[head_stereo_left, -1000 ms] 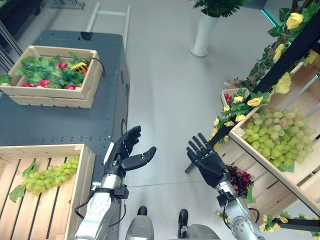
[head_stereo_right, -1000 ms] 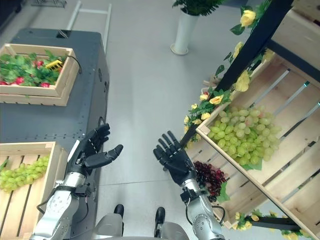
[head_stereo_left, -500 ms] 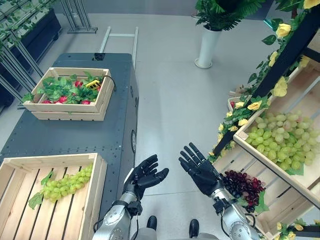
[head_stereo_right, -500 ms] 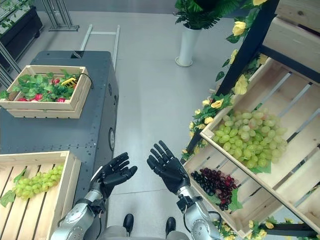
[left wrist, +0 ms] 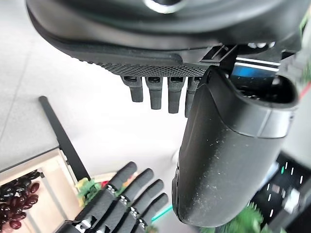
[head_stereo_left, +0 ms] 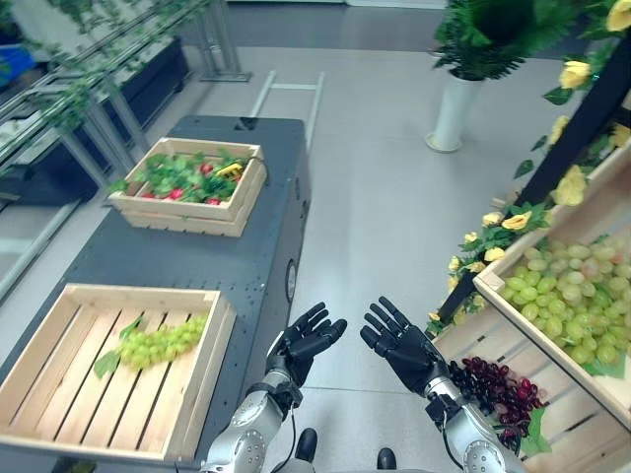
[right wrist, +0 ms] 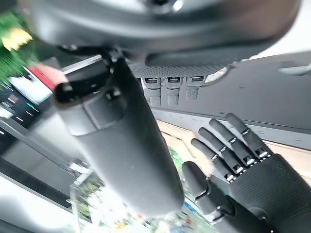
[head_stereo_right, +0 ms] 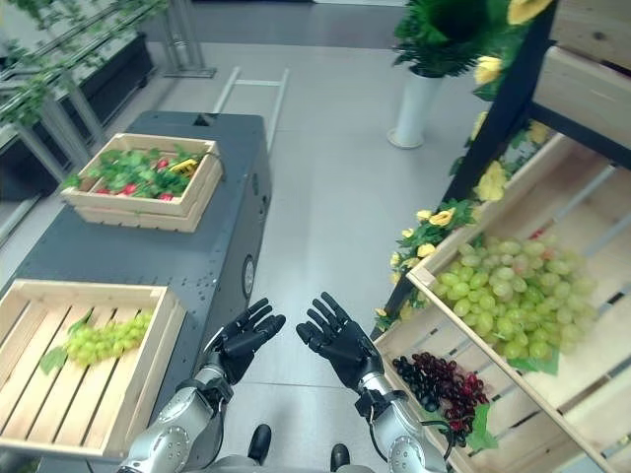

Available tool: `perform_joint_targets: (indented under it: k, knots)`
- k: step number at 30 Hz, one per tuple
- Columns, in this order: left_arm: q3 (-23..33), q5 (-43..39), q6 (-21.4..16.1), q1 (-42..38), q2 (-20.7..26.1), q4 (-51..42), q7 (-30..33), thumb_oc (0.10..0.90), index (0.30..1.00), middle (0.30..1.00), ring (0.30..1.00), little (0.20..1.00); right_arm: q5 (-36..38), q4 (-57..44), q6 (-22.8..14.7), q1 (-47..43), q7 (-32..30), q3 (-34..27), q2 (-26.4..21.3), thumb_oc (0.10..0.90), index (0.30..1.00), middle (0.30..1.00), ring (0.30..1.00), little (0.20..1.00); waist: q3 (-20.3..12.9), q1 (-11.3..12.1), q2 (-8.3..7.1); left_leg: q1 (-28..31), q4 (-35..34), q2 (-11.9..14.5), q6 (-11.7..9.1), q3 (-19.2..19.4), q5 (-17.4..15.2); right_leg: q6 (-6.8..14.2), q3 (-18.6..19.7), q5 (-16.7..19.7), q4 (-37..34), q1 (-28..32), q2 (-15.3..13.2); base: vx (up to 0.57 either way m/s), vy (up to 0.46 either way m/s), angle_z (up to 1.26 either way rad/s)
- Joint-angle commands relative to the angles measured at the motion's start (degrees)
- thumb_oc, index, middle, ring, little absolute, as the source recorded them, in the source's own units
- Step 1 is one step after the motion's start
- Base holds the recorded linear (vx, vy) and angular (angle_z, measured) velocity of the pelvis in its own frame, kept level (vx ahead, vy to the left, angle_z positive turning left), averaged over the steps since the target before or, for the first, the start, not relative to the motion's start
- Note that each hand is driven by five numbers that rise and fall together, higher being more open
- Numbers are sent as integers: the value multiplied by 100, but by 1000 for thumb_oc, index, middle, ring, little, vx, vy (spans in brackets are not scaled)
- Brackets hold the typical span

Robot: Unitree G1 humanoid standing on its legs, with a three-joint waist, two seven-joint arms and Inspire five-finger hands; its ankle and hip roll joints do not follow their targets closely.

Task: Pick up the fruits from the basket on one side to the basket on the other side

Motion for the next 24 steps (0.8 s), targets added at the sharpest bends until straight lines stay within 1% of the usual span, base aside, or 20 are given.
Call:
perform_joint_targets:
  k: [1,2,3,4,5,6,7,9,10,11,12,14,15,16,17,19,21,22,23,24]
  knots:
    - [-34,89,-597,-497,24,-399,-193,800,900,900,900,900,-55,-570,-326,-571,123,54,142,800,900,900,900,900,39,101,-478,-434,457,-174,164,718,316,-125,-259,601,-101,-127,-287,-90,-48,67]
    - [-95,95,-607,-541,35,-410,-168,800,900,900,900,900,-18,-562,-357,-600,57,74,120,800,900,900,900,900,31,90,-520,-438,637,-199,184,777,211,-125,-332,619,-101,-141,-341,-77,-29,78]
    - [-108,98,-624,-550,37,-413,-151,800,900,900,900,900,-14,-562,-362,-605,51,79,114,800,900,900,900,900,32,85,-526,-441,679,-205,187,784,183,-125,-350,622,-101,-139,-352,-47,27,78]
    - [-146,141,-676,-577,54,-494,-62,800,900,900,900,900,40,-556,-414,-594,51,88,76,800,900,900,900,900,13,47,-559,-397,894,-261,238,918,8,-127,-422,651,-101,-158,-419,-23,66,62]
    - [-140,147,-686,-572,66,-539,-27,800,900,900,900,900,35,-570,-390,-566,74,67,68,800,900,900,900,900,-1,18,-552,-335,880,-247,251,997,-26,-126,-456,656,-101,-155,-433,-14,87,51]
    - [-130,138,-666,-562,69,-560,-31,800,900,900,900,900,2,-587,-389,-543,77,51,70,800,900,900,900,900,-12,3,-542,-289,841,-233,248,1031,-26,-122,-476,657,-101,-151,-438,18,140,51]
    - [-104,142,-616,-532,83,-590,-46,800,900,900,900,900,-150,-635,-407,-451,100,15,66,800,900,900,900,900,-62,-45,-496,-132,632,-141,214,1175,22,-107,-567,638,-101,-143,-453,30,137,50]
    - [-86,249,-570,-502,108,-603,-77,800,900,900,900,900,-192,-727,-424,-329,44,-32,60,800,900,900,900,900,-110,-95,-432,69,299,-6,147,1304,138,-83,-683,601,-101,-112,-473,45,200,89]
    - [-78,425,-622,-478,131,-603,-65,800,900,900,900,900,-270,-753,-468,-245,-16,-82,72,800,900,900,900,900,-142,-119,-377,170,54,84,82,1374,252,-57,-787,571,-101,-78,-495,42,195,99]
    - [-79,453,-634,-475,137,-604,-75,800,900,900,900,900,-272,-751,-484,-241,-31,-87,70,800,900,900,900,900,-142,-120,-370,183,27,91,77,1372,261,-54,-795,567,-101,-73,-498,63,283,102]
    - [-76,737,-821,-464,184,-619,-6,800,900,900,900,900,-263,-723,-522,-233,-78,-122,48,800,900,900,900,900,-149,-117,-324,254,-101,115,52,1363,292,-19,-843,554,-101,-56,-539,51,229,77]
    - [-26,1096,-992,-450,238,-667,121,800,900,900,900,900,-176,-670,-522,-234,-106,-145,81,800,900,900,900,900,-161,-95,-287,303,-151,83,53,1379,265,24,-890,558,-101,-46,-599,49,245,75]
    - [-13,1126,-1007,-452,256,-675,136,800,900,900,900,900,-176,-656,-535,-234,-109,-150,88,800,900,900,900,900,-161,-91,-280,309,-153,71,57,1389,253,34,-897,560,-101,-43,-611,60,286,59]
    - [122,1509,-1193,-410,379,-751,337,800,900,900,900,900,-154,-626,-532,-163,-132,-160,131,800,900,900,900,900,-160,-53,-268,353,-153,-28,109,1354,186,94,-905,600,-101,-33,-701,52,223,29]
    - [186,1685,-1267,-398,425,-773,357,800,900,900,900,900,-103,-624,-507,-133,-114,-171,140,800,900,900,900,900,-155,-40,-267,365,-153,-56,128,1330,168,110,-910,614,-101,-29,-720,69,259,14]
    - [348,2326,-1627,-363,608,-870,592,800,900,900,900,900,-47,-573,-413,-34,-75,-212,196,800,900,900,900,900,-164,-2,-272,398,-153,-166,199,1271,92,176,-920,668,-101,-28,-805,62,163,6]
    - [623,2718,-1802,-318,784,-1039,739,800,900,900,900,900,-128,-520,-378,89,-72,-253,223,800,900,900,900,900,-186,24,-274,426,-153,-246,261,1228,3,247,-915,713,-101,-47,-879,59,140,11]
    - [674,2787,-1841,-316,815,-1063,764,800,900,900,900,900,-133,-506,-375,107,-73,-263,224,800,900,900,900,900,-188,27,-274,432,-153,-259,273,1227,-13,258,-913,720,-101,-53,-889,69,140,6]
    - [858,3107,-1976,-307,926,-1146,876,800,900,900,900,900,-100,-432,-375,181,-78,-313,229,800,900,900,900,900,-198,26,-273,460,-153,-295,315,1240,-73,290,-896,740,-101,-75,-920,55,102,2]
    - [928,3162,-2017,-299,957,-1174,907,800,900,900,900,900,-94,-411,-386,211,-74,-340,234,800,900,900,900,900,-201,25,-271,467,-153,-302,324,1242,-87,299,-891,746,-101,-81,-928,62,124,0]
